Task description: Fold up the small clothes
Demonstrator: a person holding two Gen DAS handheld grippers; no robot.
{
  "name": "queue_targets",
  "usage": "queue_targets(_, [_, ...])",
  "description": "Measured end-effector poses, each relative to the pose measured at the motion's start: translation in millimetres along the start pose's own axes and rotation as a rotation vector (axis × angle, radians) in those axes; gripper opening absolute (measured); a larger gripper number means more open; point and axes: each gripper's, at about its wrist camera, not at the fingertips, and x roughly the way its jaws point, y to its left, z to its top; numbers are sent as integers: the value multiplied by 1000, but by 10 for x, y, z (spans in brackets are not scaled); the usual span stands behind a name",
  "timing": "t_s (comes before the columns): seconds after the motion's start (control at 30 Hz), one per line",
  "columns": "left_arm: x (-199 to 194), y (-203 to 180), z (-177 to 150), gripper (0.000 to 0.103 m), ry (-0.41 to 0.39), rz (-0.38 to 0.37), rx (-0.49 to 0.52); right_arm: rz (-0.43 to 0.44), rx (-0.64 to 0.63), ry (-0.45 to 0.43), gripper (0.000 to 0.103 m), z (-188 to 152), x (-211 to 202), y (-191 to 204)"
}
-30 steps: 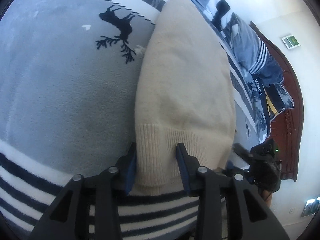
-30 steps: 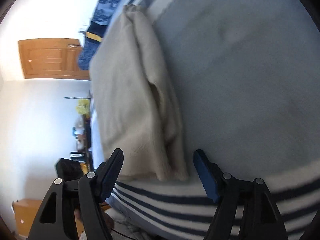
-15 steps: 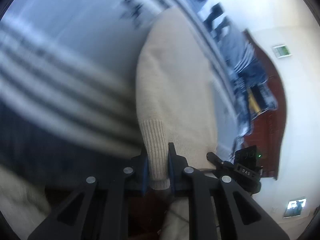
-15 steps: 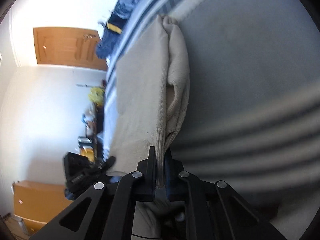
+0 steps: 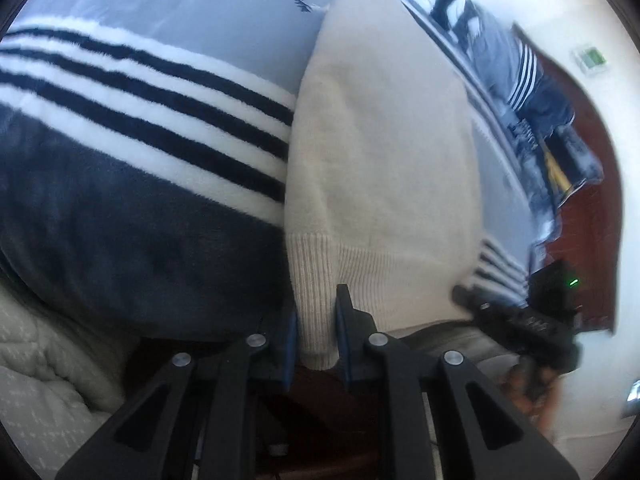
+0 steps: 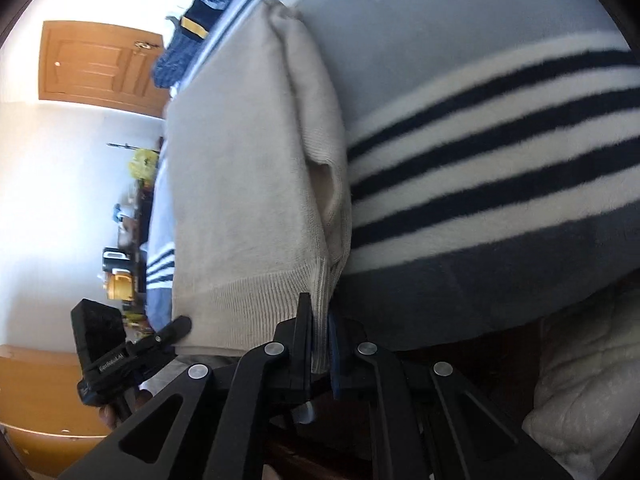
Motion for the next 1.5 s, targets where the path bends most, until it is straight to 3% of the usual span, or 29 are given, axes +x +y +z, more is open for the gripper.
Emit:
queue_targets(0.17, [-202, -83, -34, 18, -55, 0, 48, -3, -44, -18, 7, -57, -62, 67])
queue_targets(0.3, [-290, -86, -55, 20, -89, 140, 97, -30, -65, -33, 12, -76, -109, 105])
queue_targets(0.33, [-344, -116, -46, 24, -110, 137, 96, -38, -73, -48, 19, -86, -155, 140])
queue_targets(0.37, [-435, -101, -27, 27, -143, 125, 89, -46, -87, -74, 43, -80, -236, 168])
queue_targets(0.43, [-608, -77, 51, 47, -209, 123, 79, -56, -113, -155, 66, -69, -415, 245])
queue_targets(0.5, [-665, -123, 197, 51, -238, 124, 73, -50, -130, -204, 66, -14, -537, 322])
queue_targets(0.6, [-641, -140, 518, 51, -217, 114, 72, -9, -118, -239, 66, 197, -610, 395])
queue_targets(0.73, [-394, -220, 897, 50, -183, 139, 105, -32, -164, -209, 44, 559, -444, 569])
queue_targets(0.8, [-203, -219, 1042, 49, -154, 133, 104, -63, -181, -191, 43, 716, -320, 607])
queue_targets(0.9, [64, -132, 1159, 34, -105, 84, 59, -95, -183, -152, 40, 899, -19, 594])
queue_targets(0.93, [140, -51, 1129, 24, -96, 35, 33, -96, -181, -145, 28, 919, 34, 569])
queue_targets(0.97, [163, 7, 1087, 22, -102, 1, 10, -94, -180, -136, 13, 933, 93, 532])
queue_targets(1.0, [151, 50, 1063, 13, -115, -24, -12, -98, -179, -140, 6, 923, 141, 514])
queue_targets(1.03, [86, 94, 1034, 12, -124, -76, -33, -83, -174, -141, 4, 913, 155, 503])
queue_targets(1.07, [-16, 125, 1013, 12, -142, -122, -48, -43, -156, -147, 4, 910, 115, 500])
queue_targets(1.13, [-82, 143, 994, 11, -149, -110, -39, 45, -147, -183, 3, 890, -68, 555])
queue_targets(1.2, [45, 126, 979, 11, -115, -38, -12, 11, -170, -194, 3, 890, -113, 576])
queue_targets(1.3, [58, 66, 967, 15, -107, -5, -4, -52, -100, -95, 4, 954, 163, 344])
queue_targets(1.37, [-41, 5, 939, 25, -136, 10, 10, -54, -117, -108, 7, 957, 145, 407])
queue_targets(1.4, [-102, -12, 935, 35, -154, 3, 11, -47, -156, -131, 7, 950, 85, 501])
queue_targets(1.43, [-174, -25, 946, 41, -170, -9, 11, -28, -185, -151, 13, 940, 23, 586])
queue_targets(1.47, [-238, -43, 977, 42, -184, -12, 13, -18, -197, -162, 37, 924, -28, 629])
queue_targets(1.5, [-300, -81, 1032, 43, -198, -7, 18, -26, -208, -187, 50, 933, -88, 686])
